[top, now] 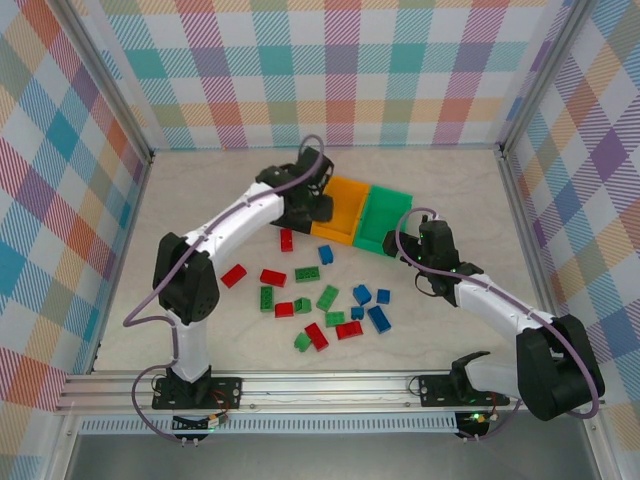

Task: Sort the legos into containers by color
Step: Pick up the lego from the center of the table.

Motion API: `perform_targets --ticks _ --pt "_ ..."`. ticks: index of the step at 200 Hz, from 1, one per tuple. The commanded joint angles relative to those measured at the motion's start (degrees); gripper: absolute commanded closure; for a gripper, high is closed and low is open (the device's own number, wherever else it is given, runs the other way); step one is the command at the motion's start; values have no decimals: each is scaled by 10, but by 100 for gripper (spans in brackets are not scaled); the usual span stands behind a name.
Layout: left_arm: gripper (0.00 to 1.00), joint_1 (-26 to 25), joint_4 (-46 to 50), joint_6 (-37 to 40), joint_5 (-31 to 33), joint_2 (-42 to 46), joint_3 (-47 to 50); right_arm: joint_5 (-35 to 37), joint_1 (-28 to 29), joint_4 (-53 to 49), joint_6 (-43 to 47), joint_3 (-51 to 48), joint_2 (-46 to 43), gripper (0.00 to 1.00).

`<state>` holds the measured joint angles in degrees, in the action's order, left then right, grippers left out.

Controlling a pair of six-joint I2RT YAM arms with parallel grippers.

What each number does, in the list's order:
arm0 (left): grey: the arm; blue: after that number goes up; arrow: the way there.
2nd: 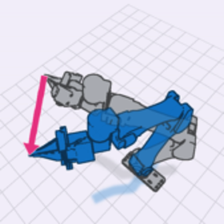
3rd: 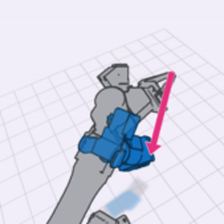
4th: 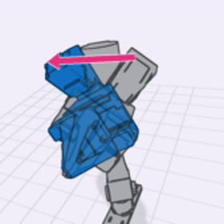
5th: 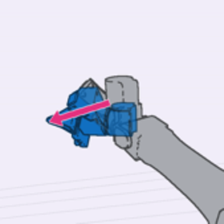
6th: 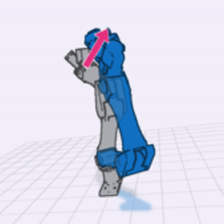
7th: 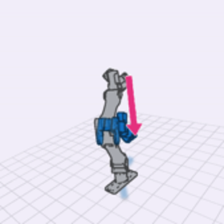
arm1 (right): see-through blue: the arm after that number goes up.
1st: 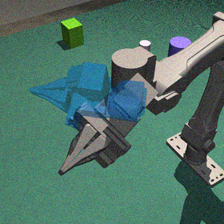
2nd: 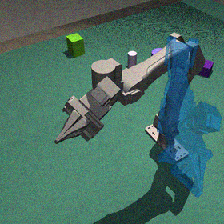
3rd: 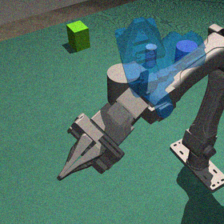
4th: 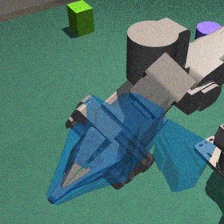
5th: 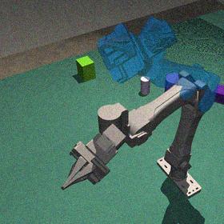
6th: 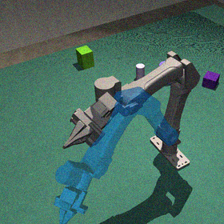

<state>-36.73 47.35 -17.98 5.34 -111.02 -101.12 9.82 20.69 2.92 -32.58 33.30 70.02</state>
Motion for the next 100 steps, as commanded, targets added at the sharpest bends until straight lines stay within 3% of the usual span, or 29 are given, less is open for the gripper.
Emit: perform_targets --ticks 1,61,100 --pt "40 -23 -10 -23 -29 5 62 -3 1 7 -5 -5 -6 1" --pt "29 -44 0 -40 -43 -58 54 -9 1 10 -8 -6 -2 1" --pt "30 -49 55 -32 -22 -130 -10 -6 0 8 -6 -6 -8 1"
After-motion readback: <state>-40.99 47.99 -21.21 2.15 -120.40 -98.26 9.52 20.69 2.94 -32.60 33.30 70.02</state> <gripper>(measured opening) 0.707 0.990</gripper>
